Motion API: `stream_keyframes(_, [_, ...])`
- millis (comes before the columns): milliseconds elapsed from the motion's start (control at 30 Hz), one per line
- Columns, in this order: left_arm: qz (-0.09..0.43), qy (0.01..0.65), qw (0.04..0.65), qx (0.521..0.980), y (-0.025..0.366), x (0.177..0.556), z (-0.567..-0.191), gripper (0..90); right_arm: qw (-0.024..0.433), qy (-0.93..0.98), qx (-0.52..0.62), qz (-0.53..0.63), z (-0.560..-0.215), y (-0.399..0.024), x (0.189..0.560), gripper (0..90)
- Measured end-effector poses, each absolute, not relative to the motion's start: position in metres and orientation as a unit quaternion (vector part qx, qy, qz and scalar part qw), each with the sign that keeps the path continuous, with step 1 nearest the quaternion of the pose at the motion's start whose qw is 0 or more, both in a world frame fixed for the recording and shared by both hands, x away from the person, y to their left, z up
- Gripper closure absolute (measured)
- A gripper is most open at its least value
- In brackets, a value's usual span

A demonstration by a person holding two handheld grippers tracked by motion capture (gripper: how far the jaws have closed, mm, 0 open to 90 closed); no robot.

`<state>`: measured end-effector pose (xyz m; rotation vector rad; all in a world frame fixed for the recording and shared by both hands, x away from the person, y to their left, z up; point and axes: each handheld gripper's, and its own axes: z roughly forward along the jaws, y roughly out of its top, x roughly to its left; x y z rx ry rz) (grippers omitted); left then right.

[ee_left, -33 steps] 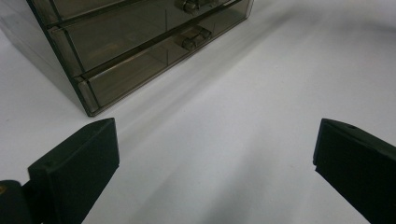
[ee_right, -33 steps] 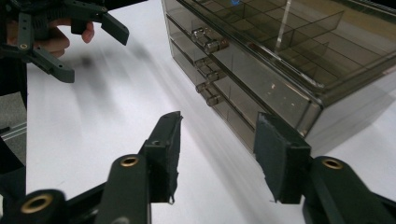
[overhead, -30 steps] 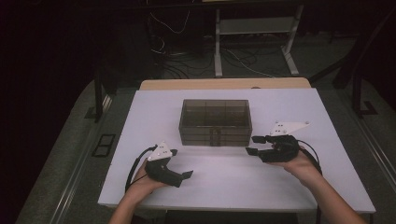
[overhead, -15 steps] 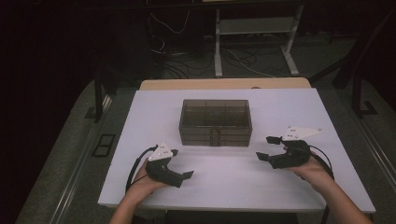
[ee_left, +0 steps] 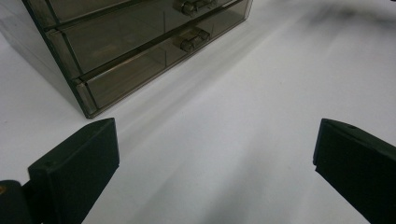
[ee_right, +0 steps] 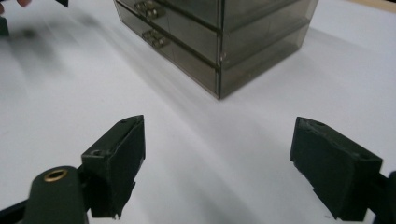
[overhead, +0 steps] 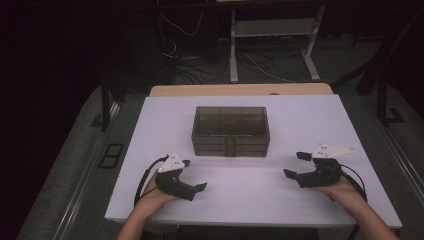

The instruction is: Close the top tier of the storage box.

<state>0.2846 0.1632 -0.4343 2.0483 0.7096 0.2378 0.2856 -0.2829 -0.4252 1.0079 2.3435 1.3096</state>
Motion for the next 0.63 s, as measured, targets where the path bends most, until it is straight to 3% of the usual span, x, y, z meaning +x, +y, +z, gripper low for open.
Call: stream_keyframes(633, [0.102,0.284,0.455,0.838,0.164,0.285,-0.435,0.0,0.144,0.792,0.374,0.460,-0.439,-0.308,0.259,17.5])
